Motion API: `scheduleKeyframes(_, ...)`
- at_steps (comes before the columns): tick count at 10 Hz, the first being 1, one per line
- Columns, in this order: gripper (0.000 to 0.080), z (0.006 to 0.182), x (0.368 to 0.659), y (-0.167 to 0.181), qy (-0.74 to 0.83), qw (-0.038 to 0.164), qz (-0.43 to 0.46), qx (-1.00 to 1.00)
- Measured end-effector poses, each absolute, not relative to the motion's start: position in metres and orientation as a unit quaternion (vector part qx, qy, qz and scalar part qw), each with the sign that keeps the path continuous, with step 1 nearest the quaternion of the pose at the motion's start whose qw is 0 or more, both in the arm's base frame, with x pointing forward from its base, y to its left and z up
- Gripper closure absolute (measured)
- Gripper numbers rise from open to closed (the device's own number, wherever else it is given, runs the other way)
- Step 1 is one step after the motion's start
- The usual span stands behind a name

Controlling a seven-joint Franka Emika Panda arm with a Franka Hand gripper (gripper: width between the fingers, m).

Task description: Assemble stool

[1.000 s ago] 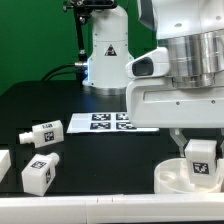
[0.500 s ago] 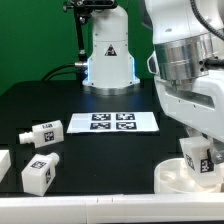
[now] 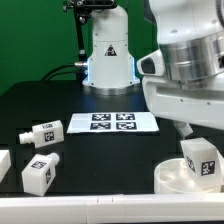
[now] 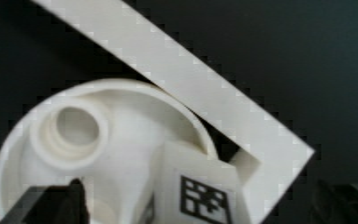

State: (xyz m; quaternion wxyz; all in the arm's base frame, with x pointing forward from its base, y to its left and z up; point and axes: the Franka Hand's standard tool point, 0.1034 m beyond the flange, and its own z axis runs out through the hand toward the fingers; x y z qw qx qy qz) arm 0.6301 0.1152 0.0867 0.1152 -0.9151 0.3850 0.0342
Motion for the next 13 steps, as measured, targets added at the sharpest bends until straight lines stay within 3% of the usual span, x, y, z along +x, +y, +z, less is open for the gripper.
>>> scheduleKeyframes(4,0.0151,0.088,0.63,0.114,0.237,0.117,0.019,-0.964)
scheduleKeyframes(5,0.0151,0.092,0.631,0.109,0.162,0.098,0.006,-0.982)
scheduleKeyframes(7,0.0151,0.118,0.638,0.105,-0.012,0.061,-0.028,-0.998)
scheduleKeyframes(8,0.0151,0.121,0.64,0.104,-0.075,0.055,-0.038,-0.995)
scheduleKeyframes(12,0.0151,0.114,0.64,0.097,-0.213,0.044,-0.042,-0.975)
scheduleKeyframes(13,0.0151,0.109,0.644,0.099,-0.311,0.025,-0.043,-0.949)
